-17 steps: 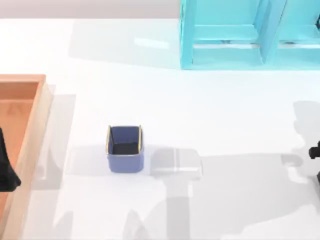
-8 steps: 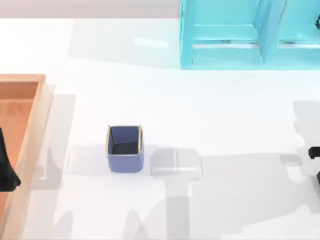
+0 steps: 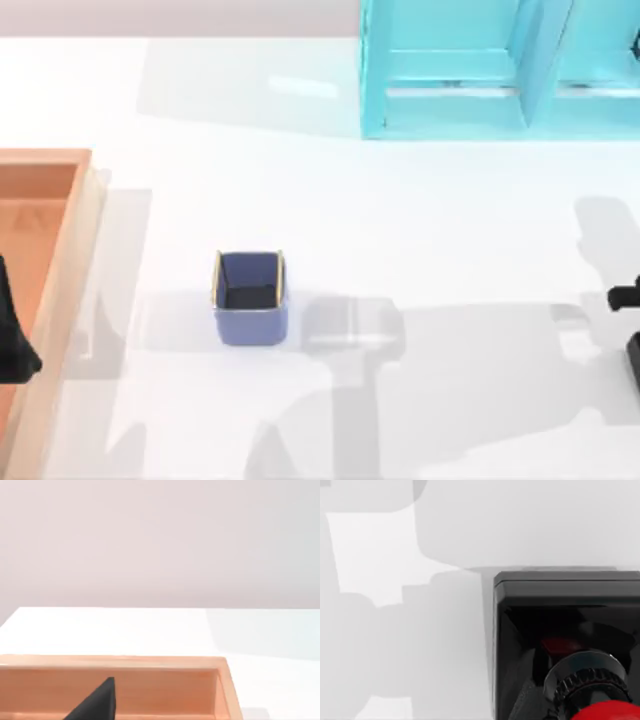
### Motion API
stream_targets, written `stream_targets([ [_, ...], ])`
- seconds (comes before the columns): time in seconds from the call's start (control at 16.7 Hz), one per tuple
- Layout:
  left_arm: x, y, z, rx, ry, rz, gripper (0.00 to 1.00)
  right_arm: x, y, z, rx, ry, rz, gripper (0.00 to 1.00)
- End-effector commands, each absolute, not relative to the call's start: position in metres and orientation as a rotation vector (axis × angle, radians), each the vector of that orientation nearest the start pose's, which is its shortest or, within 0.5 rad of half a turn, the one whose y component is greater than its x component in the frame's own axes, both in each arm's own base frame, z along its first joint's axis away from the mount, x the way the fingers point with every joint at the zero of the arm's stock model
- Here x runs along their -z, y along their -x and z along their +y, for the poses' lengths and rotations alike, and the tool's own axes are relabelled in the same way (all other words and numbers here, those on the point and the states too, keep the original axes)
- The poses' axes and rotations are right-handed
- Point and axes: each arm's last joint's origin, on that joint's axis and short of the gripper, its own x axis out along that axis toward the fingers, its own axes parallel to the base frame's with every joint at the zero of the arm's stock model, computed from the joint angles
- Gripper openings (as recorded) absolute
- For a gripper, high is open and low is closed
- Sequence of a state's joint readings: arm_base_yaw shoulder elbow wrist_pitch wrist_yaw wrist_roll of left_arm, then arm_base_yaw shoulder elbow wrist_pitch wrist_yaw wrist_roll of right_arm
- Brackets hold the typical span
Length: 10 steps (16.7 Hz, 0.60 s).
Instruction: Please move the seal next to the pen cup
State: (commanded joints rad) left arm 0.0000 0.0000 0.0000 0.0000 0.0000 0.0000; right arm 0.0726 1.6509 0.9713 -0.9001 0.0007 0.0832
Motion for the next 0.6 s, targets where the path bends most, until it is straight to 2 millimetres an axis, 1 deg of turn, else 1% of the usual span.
stream_targets([
  [0.12, -0.16, -0.106, -0.001, 0.0, 0.0, 0.0, 1.0, -0.171, -0.281, 0.039, 0.009, -0.003, 1.592, 0.0],
  [0.18, -0.16, -0.106, -0.001, 0.0, 0.0, 0.0, 1.0, -0.182, -0.285, 0.051, 0.01, -0.002, 1.595, 0.0],
  [0.36, -0.16, -0.106, -0.001, 0.0, 0.0, 0.0, 1.0, -0.227, -0.291, 0.093, 0.01, -0.002, 1.587, 0.0],
  [0.48, -0.16, -0.106, -0.001, 0.0, 0.0, 0.0, 1.0, -0.256, -0.287, 0.12, 0.01, -0.005, 1.578, 0.0],
  [0.6, -0.16, -0.106, -0.001, 0.0, 0.0, 0.0, 1.0, -0.278, -0.278, 0.14, 0.011, -0.007, 1.574, 0.0],
])
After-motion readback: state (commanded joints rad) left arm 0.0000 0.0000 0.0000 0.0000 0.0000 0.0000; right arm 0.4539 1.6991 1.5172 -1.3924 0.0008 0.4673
